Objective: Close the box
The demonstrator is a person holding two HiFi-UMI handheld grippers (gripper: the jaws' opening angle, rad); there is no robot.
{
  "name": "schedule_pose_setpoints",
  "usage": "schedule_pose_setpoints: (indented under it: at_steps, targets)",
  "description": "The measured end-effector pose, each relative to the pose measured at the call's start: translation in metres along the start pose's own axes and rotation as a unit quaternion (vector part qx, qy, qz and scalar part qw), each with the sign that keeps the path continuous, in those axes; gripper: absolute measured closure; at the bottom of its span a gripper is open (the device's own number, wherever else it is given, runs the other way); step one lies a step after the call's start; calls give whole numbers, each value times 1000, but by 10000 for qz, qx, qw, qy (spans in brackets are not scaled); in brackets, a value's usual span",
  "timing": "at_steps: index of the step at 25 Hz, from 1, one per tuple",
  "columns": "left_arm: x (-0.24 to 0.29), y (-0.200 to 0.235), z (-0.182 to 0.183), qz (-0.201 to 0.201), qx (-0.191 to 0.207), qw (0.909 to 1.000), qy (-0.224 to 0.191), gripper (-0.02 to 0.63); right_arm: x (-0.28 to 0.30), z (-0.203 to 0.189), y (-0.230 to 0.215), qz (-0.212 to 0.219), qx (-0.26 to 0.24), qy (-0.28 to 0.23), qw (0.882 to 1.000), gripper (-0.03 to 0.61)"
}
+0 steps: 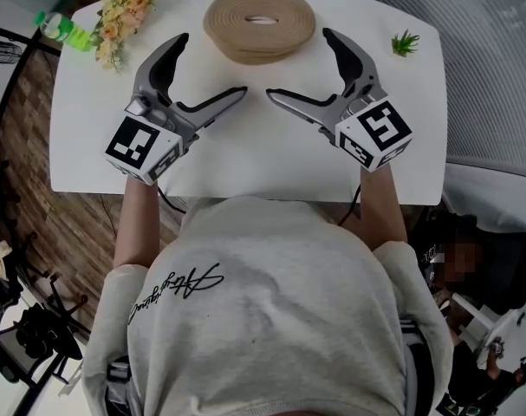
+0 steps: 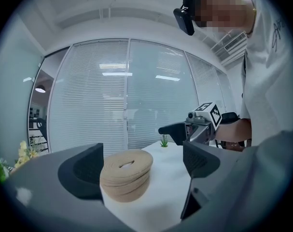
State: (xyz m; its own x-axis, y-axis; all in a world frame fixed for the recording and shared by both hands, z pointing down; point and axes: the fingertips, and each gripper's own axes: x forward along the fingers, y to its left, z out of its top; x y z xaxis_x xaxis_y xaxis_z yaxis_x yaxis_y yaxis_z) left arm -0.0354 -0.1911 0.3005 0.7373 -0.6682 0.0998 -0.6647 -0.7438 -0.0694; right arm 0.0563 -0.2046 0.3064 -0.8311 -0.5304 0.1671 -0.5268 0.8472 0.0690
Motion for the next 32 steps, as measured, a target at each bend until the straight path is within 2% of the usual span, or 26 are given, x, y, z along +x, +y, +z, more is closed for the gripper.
schedule_pose_setpoints:
  at_steps: [11, 19, 25, 32]
  targets:
    - [-12, -11, 5, 144, -211, 9995, -169, 117, -11, 10, 12, -88, 99, -223, 9997, 22]
    - [-16, -16, 6, 171, -215, 9995, -171, 129, -14, 14, 16, -107, 168, -356, 9992, 76]
    - [-18, -16, 9, 274, -276, 9989, -260, 234, -16, 16, 17, -94, 315, -420, 9986, 147]
    - [-19, -13, 15, 380, -181, 9987, -299, 379, -20, 22, 13, -219, 369, -567, 9975, 329]
